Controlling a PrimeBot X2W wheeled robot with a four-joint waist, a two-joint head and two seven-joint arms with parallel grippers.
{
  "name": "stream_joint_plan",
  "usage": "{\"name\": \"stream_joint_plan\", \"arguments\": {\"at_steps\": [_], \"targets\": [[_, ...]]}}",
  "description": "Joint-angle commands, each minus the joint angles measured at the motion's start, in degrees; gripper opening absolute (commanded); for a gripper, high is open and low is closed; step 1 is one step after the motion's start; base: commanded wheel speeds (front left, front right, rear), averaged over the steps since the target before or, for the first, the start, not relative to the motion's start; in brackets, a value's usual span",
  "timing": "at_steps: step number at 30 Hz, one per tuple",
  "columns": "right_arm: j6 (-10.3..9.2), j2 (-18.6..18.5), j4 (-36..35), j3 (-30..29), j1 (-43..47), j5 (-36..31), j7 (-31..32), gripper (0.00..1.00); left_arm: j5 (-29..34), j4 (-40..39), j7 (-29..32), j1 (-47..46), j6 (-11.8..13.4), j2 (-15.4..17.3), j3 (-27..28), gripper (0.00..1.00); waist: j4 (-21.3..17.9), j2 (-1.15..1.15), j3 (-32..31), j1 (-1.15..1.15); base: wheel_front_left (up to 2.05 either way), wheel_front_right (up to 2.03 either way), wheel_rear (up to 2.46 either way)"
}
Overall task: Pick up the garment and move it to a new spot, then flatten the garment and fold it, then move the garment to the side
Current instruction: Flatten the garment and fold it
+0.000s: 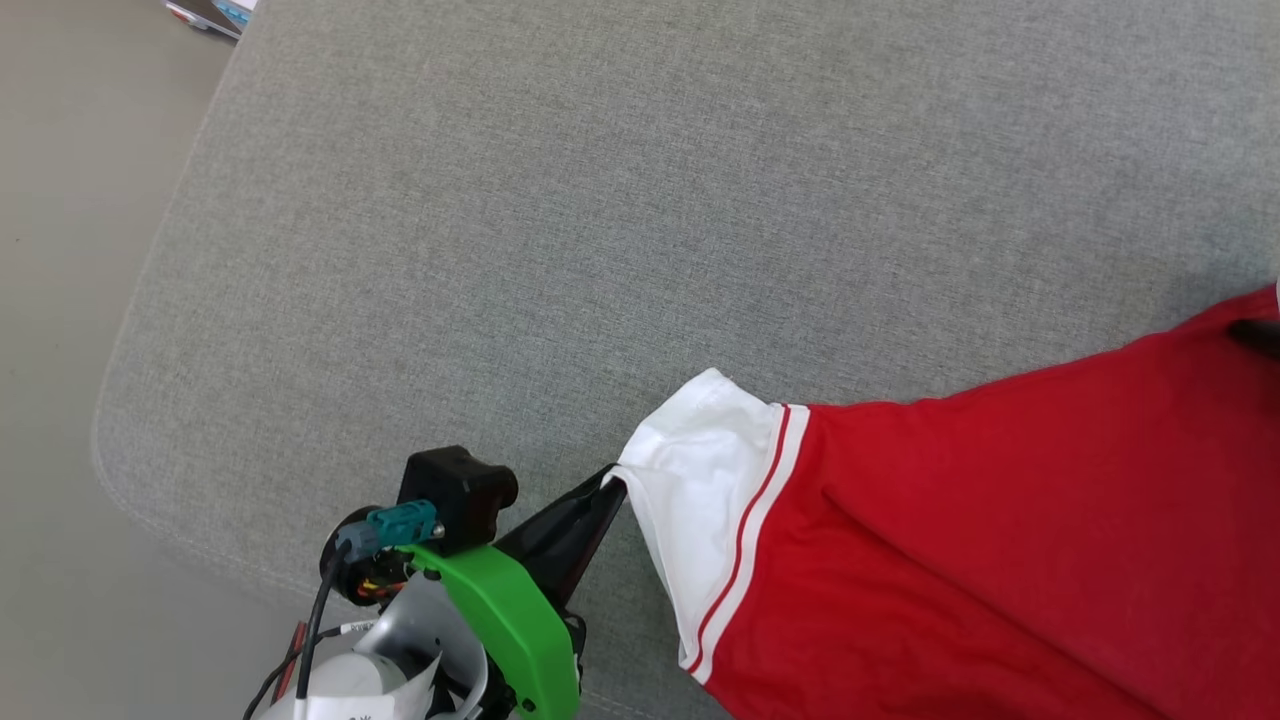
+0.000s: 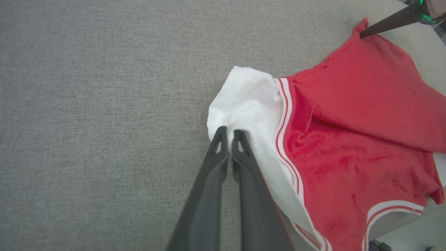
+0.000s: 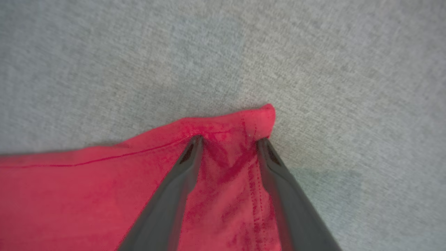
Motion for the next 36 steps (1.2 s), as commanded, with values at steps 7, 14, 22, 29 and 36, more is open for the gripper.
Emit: {"name": "stream_joint_plan", "arguments": {"at_steps": [7, 14, 22, 29, 36], "targets": [[-0.04, 0.5, 3.0, 1.5, 2.5, 1.1, -2.4, 0.00, 0.1, 0.8, -1.0, -1.3, 0.1, -0.4, 0.5, 0.00, -0.3, 0.00, -0.9, 0.00, 0.00, 0.00, 0.00], [-0.04, 0.8, 3.3, 1.4, 1.7, 2.1, -9.5, 0.00, -0.2, 1.2, -1.9, -1.3, 0.5, -0.1, 1.5, 0.00, -1.7, 0.00, -4.4, 0.00, 0.00, 0.00, 0.00], [-0.04, 1.0, 3.3, 0.3, 1.3, 5.5, -17.1, 0.00, -0.6, 0.1, -2.6, -1.0, 1.7, 1.2, 3.7, 0.00, -4.8, 0.00, -10.4, 0.00, 0.00, 0.00, 0.00], [-0.04, 0.1, 0.7, -0.1, 2.1, 7.2, -20.5, 0.00, -1.5, -1.8, -3.6, -0.3, 3.5, 2.8, 6.9, 0.00, -8.2, 0.00, -15.1, 0.00, 0.00, 0.00, 0.00], [-0.04, -0.3, -4.7, -2.4, 3.0, 9.0, -22.3, 0.00, -1.7, -4.2, -4.1, -2.3, 5.1, 5.0, 11.4, 0.00, -11.8, 0.00, -18.7, 0.00, 0.00, 0.00, 0.00]]}}
